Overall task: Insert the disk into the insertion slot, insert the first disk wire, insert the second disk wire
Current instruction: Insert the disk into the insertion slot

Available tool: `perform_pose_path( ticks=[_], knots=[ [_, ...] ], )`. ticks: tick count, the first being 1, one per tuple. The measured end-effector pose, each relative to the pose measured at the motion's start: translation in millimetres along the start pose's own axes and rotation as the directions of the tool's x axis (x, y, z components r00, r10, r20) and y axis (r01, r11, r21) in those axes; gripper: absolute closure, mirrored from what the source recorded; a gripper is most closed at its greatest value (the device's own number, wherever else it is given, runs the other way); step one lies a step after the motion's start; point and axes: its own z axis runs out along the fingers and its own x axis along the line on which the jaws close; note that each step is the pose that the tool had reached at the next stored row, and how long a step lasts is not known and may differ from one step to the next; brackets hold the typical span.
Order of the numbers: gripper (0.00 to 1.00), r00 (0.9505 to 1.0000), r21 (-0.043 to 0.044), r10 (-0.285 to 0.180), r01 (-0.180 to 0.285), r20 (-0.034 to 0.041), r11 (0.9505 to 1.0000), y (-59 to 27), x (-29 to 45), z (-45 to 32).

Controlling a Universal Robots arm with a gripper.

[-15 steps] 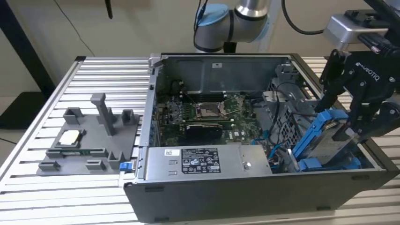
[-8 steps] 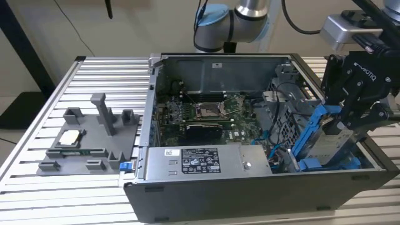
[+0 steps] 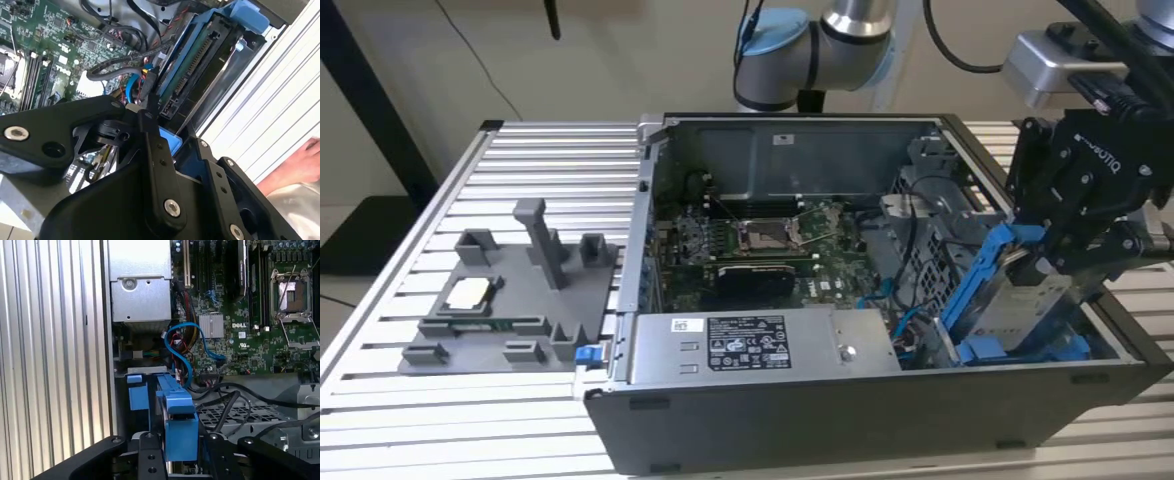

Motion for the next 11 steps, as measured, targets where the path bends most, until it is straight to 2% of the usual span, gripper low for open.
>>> perform_pose_path(
  ticks=[2,3,4,7,8,11],
  knots=[
    [0.65,1.0000,-0.0018,0.000,0.000,-0.0004,1.0000,0.2,-0.2,-4.9],
    [0.58,1.0000,-0.0026,0.000,0.000,-0.0008,1.0000,0.3,-0.3,-7.7],
    [0.58,1.0000,-0.0027,0.000,0.000,-0.0009,1.0000,0.4,-0.5,-9.6],
    [0.58,1.0000,-0.0020,0.000,0.000,0.0003,1.0000,0.3,-1.3,-10.0],
    [0.58,1.0000,0.0004,0.000,0.000,0.0026,1.0000,0.4,-1.6,-9.9],
    [0.58,1.0000,0.0154,-0.002,0.002,0.0094,0.9999,0.5,-3.6,-9.1]
  ],
)
